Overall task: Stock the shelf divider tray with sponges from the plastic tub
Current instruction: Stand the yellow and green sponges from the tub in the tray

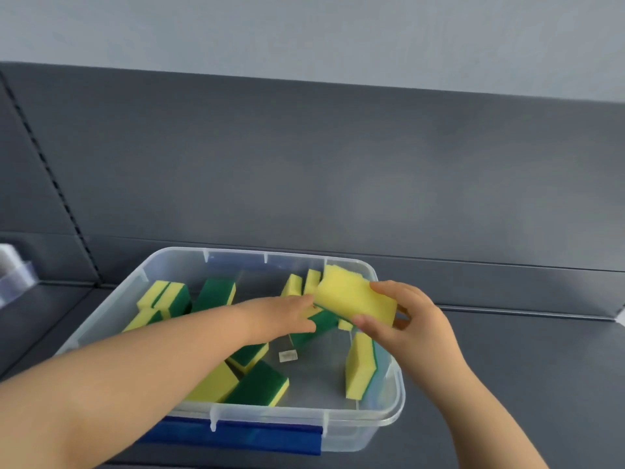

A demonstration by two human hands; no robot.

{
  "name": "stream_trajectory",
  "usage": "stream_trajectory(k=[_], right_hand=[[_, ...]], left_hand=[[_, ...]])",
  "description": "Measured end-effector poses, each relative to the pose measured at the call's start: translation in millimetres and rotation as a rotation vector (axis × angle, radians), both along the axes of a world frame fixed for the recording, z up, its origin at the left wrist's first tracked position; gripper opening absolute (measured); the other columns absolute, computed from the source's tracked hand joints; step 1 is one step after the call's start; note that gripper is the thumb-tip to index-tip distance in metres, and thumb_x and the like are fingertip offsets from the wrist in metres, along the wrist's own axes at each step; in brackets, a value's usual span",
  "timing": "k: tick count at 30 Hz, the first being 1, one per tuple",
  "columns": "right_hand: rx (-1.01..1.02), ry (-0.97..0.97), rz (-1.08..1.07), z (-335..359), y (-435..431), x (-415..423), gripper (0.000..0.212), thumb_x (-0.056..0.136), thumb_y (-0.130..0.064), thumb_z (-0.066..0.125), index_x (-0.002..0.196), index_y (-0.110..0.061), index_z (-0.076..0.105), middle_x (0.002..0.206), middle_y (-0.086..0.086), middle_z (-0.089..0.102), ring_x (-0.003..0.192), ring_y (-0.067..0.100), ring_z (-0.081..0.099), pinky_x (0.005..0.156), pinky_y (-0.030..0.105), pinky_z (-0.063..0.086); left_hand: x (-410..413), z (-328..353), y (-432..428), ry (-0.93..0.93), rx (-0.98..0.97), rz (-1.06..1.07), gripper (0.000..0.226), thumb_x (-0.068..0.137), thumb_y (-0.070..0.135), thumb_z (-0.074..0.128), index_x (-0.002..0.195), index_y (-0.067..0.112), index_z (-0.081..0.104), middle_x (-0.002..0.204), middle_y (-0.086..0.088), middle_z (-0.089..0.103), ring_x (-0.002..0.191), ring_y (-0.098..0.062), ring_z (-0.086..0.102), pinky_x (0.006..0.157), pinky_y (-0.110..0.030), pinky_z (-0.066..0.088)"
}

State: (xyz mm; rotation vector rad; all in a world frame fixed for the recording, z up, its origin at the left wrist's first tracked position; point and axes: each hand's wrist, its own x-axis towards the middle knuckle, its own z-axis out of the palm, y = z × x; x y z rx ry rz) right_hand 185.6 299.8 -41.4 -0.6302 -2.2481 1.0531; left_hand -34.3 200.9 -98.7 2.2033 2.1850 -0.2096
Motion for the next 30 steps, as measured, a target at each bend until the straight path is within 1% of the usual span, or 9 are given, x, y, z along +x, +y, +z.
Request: stream_trajectory(k=[3, 7, 12, 15, 18, 20, 23, 26, 30], right_hand=[[-0.086, 0.037, -0.025, 3.4, 5.0, -2.5, 0.051, 0.066, -0.040, 0.077, 0.113, -0.032, 0.060, 0.116, -0.013, 0.056, 0.100, 0.006, 0.056, 0.066, 0.004, 0.043], [-0.197, 0.091, 0.005, 6.5, 4.1, -10.2, 0.059, 0.062, -0.053, 0.071, 0.116, -0.032, 0.060, 0.113, -0.005, 0.062, 0.101, 0.012, 0.059, 0.083, 0.030, 0.050], [-0.258, 0.104, 0.053, -1.3, -3.8, -30.2, 0.037, 0.062, -0.039, 0.079, 0.095, -0.041, 0.062, 0.111, -0.005, 0.060, 0.098, 0.014, 0.060, 0.071, 0.023, 0.049], [-0.274, 0.118, 0.065, -4.7, -9.6, -43.1, 0.036, 0.061, -0.039, 0.079, 0.093, -0.041, 0.064, 0.110, -0.006, 0.059, 0.096, 0.010, 0.060, 0.072, 0.020, 0.048], [-0.260, 0.151, 0.095, -1.3, -24.4, -56.0, 0.025, 0.072, -0.050, 0.062, 0.094, -0.038, 0.066, 0.105, -0.003, 0.063, 0.094, 0.009, 0.058, 0.070, 0.018, 0.042], [-0.247, 0.182, 0.108, 1.6, -36.5, -66.5, 0.008, 0.084, -0.033, 0.059, 0.088, -0.037, 0.066, 0.105, 0.000, 0.063, 0.091, 0.012, 0.056, 0.073, 0.022, 0.040], [-0.208, 0.226, 0.108, 7.2, -63.7, -84.0, 0.025, 0.081, -0.016, 0.067, 0.089, -0.038, 0.062, 0.102, 0.000, 0.062, 0.081, 0.011, 0.058, 0.071, 0.026, 0.045], [-0.263, 0.304, 0.129, 15.4, -104.0, -102.8, 0.049, 0.074, -0.008, 0.074, 0.102, -0.043, 0.053, 0.102, -0.009, 0.062, 0.085, 0.007, 0.062, 0.073, 0.023, 0.054], [-0.341, 0.346, 0.194, 21.2, -178.8, -131.1, 0.048, 0.073, -0.007, 0.074, 0.104, -0.038, 0.056, 0.099, -0.006, 0.066, 0.086, 0.007, 0.065, 0.076, 0.025, 0.055]], left_hand=[[-9.1, 13.1, -24.2, -0.031, 0.028, 0.082, 0.034, 0.083, 0.058, 0.046, 0.114, 0.052, 0.034, 0.098, 0.008, 0.055, 0.076, -0.016, 0.057, 0.072, -0.035, 0.049], [-9.8, 44.4, -64.9, 0.080, 0.348, 0.005, 0.048, 0.066, 0.016, 0.077, 0.112, 0.016, 0.063, 0.113, -0.006, 0.059, 0.075, -0.019, 0.061, 0.058, -0.025, 0.052], [-1.5, 60.2, -107.8, -0.204, 0.597, 0.227, 0.036, 0.072, 0.030, 0.075, 0.106, 0.021, 0.064, 0.109, 0.012, 0.059, 0.093, -0.003, 0.054, 0.077, -0.018, 0.045], [3.7, 65.6, -124.7, -0.418, 0.700, 0.432, 0.036, 0.074, 0.038, 0.072, 0.103, 0.044, 0.052, 0.101, 0.028, 0.053, 0.094, 0.007, 0.052, 0.076, -0.008, 0.040], [9.5, 71.1, -141.2, -0.591, 0.857, 0.595, 0.035, 0.070, 0.045, 0.067, 0.098, 0.050, 0.048, 0.093, 0.020, 0.060, 0.085, 0.001, 0.058, 0.068, -0.012, 0.046], [11.1, 77.5, -156.2, -0.632, 0.913, 0.637, 0.035, 0.065, 0.053, 0.062, 0.098, 0.050, 0.050, 0.093, 0.017, 0.062, 0.084, -0.003, 0.059, 0.069, -0.021, 0.050], [8.9, 89.7, -189.9, -0.585, 0.987, 0.618, 0.036, 0.071, 0.057, 0.067, 0.103, 0.048, 0.053, 0.099, 0.019, 0.062, 0.091, -0.005, 0.061, 0.076, -0.031, 0.052], [3.6, 98.5, -240.4, -0.567, 1.060, 0.580, 0.041, 0.074, 0.052, 0.064, 0.113, 0.046, 0.054, 0.107, 0.020, 0.060, 0.097, -0.003, 0.061, 0.076, -0.021, 0.052], [-7.1, 98.4, -322.0, -0.514, 1.134, 0.648, 0.043, 0.076, 0.045, 0.066, 0.116, 0.049, 0.052, 0.110, 0.023, 0.058, 0.099, -0.001, 0.060, 0.081, -0.019, 0.051]])
